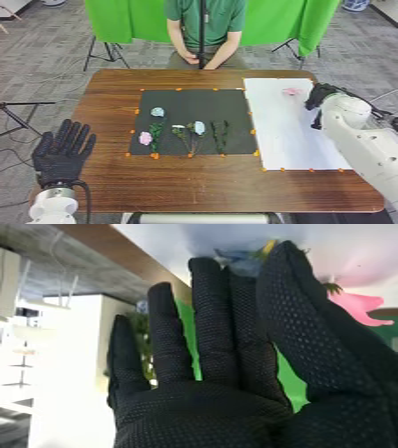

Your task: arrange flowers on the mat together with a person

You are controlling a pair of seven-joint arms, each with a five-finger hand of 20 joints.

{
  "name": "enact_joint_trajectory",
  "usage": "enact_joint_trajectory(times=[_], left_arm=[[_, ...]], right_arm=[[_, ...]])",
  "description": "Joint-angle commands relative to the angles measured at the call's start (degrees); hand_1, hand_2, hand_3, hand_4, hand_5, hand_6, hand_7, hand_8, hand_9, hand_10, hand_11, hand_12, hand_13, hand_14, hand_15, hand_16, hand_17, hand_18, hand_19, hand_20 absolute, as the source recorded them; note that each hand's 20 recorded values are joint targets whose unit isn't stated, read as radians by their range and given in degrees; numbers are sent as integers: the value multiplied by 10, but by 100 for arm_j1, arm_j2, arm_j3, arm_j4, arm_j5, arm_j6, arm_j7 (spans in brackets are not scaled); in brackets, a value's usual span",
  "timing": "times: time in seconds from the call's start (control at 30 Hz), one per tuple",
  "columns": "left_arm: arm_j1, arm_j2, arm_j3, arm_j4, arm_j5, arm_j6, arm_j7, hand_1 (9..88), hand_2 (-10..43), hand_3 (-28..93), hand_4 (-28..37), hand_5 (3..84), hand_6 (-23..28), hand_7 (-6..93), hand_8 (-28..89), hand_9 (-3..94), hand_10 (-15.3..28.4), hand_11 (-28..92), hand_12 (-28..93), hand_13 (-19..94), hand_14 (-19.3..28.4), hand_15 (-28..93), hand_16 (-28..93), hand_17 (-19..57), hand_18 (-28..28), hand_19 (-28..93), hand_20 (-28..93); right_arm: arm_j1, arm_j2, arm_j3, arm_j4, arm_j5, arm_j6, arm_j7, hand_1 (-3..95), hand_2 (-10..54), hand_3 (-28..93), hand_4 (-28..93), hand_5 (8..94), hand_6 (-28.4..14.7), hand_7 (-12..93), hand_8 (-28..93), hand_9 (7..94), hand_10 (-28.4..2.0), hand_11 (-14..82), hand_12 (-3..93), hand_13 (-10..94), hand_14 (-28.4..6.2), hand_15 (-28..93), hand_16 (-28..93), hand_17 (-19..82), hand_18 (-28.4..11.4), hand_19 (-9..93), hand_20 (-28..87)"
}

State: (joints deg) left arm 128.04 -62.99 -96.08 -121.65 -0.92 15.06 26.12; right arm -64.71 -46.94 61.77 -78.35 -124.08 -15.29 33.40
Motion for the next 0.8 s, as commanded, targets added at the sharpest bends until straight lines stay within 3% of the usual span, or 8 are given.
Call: enact_joint_trajectory(times=[0.03,0.13,0.3,0.37,0.53,0.67,0.8], left_arm=[[5,-52,47,12,-78,200,-82,289,142,770,-283,507,85,169,-108,457,136,229,80,342,155,328,-77,-67,161,406,116],[-26,-57,51,27,-70,198,-102,289,144,771,-283,508,85,170,-109,459,136,229,80,344,156,330,-78,-67,161,408,117],[0,-21,12,30,-55,189,-115,288,144,771,-283,509,86,172,-110,460,136,230,79,345,155,332,-79,-66,161,409,117],[28,-11,-9,19,-43,195,-99,286,144,773,-283,510,86,171,-110,461,137,231,79,345,155,333,-79,-66,161,409,116],[10,17,-9,34,-55,181,-126,287,144,772,-283,510,86,172,-110,461,137,231,79,345,155,334,-80,-66,161,409,116],[-40,24,18,59,-22,152,-185,286,144,773,-283,510,86,172,-110,461,137,231,79,345,156,334,-80,-66,161,409,116],[-105,82,82,64,-30,142,-202,287,144,772,-283,510,86,173,-110,461,137,231,79,345,156,334,-80,-66,161,410,116]], right_arm=[[-485,-47,-343,-21,-467,535,-194,569,-94,618,-283,621,50,382,-118,711,-55,123,216,468,-92,173,170,60,-174,357,45],[-627,10,-335,-173,-513,965,-274,594,-79,610,-283,687,61,394,-101,790,-45,47,290,510,-77,194,176,85,-166,329,58],[-935,423,-479,-1028,-801,1935,-627,591,-74,627,-283,710,62,387,-91,813,-45,41,300,526,-74,200,178,97,-165,329,69],[-998,568,-523,-1481,-1270,1889,-1128,586,-76,643,-283,712,58,384,-89,815,-48,41,300,530,-77,200,177,101,-165,337,73],[-697,575,-1014,-2383,-1734,2291,-1628,580,-78,654,-283,712,56,378,-89,806,-51,37,297,528,-79,198,176,102,-166,340,74],[-355,296,-1538,-2577,-2235,2514,-2050,580,-77,654,-283,710,56,377,-87,792,-50,36,288,524,-80,197,176,103,-164,342,74],[-231,-64,-1814,-2370,-2214,2540,-2429,578,-76,655,-283,710,57,377,-87,784,-48,42,279,524,-77,199,179,105,-163,340,74]])
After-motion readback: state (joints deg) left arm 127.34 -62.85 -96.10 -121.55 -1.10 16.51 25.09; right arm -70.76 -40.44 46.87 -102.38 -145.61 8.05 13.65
